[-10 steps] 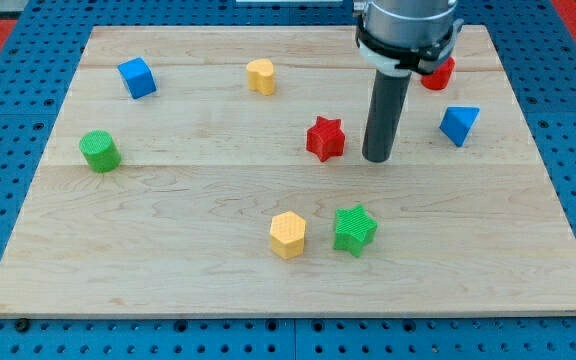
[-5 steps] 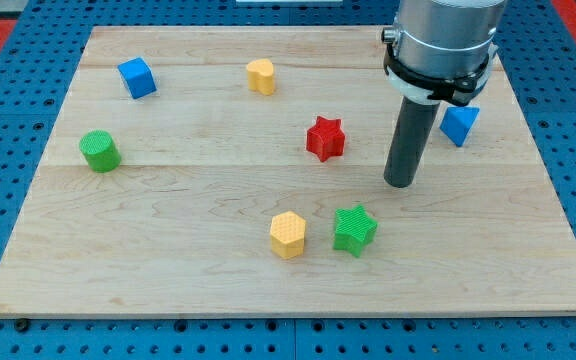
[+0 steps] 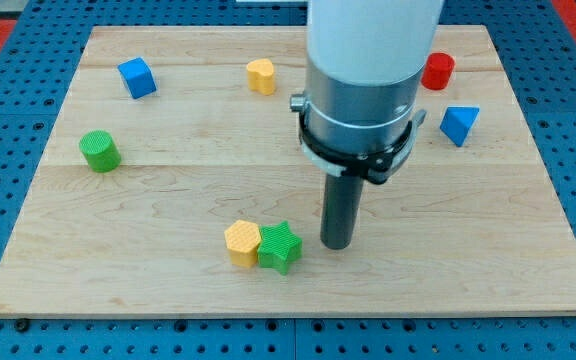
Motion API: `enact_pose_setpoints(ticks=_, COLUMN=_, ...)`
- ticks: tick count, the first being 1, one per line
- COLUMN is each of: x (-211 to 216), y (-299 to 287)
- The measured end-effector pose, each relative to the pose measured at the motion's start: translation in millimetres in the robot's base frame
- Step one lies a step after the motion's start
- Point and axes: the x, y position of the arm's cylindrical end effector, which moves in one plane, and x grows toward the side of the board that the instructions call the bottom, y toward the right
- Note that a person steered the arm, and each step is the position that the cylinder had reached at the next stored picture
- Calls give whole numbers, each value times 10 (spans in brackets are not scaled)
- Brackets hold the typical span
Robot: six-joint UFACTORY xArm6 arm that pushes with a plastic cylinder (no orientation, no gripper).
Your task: Move the green star into the yellow hexagon towards the left bottom of the board
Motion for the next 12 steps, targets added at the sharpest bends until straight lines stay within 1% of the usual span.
enact_pose_setpoints(ticks=1, x=105, y=-387)
enact_pose_setpoints(ticks=3, x=99, y=-878)
enact_pose_setpoints(ticks=4, x=43, y=-878)
enact_pose_setpoints(ticks=5, x=57, y=-549)
enact_pose_setpoints(ticks=6, x=395, y=-175)
enact_pose_setpoints(ticks=7, x=404, y=-270)
enact_pose_setpoints(ticks=8, x=402, y=-918)
enact_pose_setpoints(ticks=10, x=46, y=-1266)
enact_pose_setpoints(ticks=11, x=32, y=-1704)
enact_pose_setpoints(ticks=12, x=48, y=-2005)
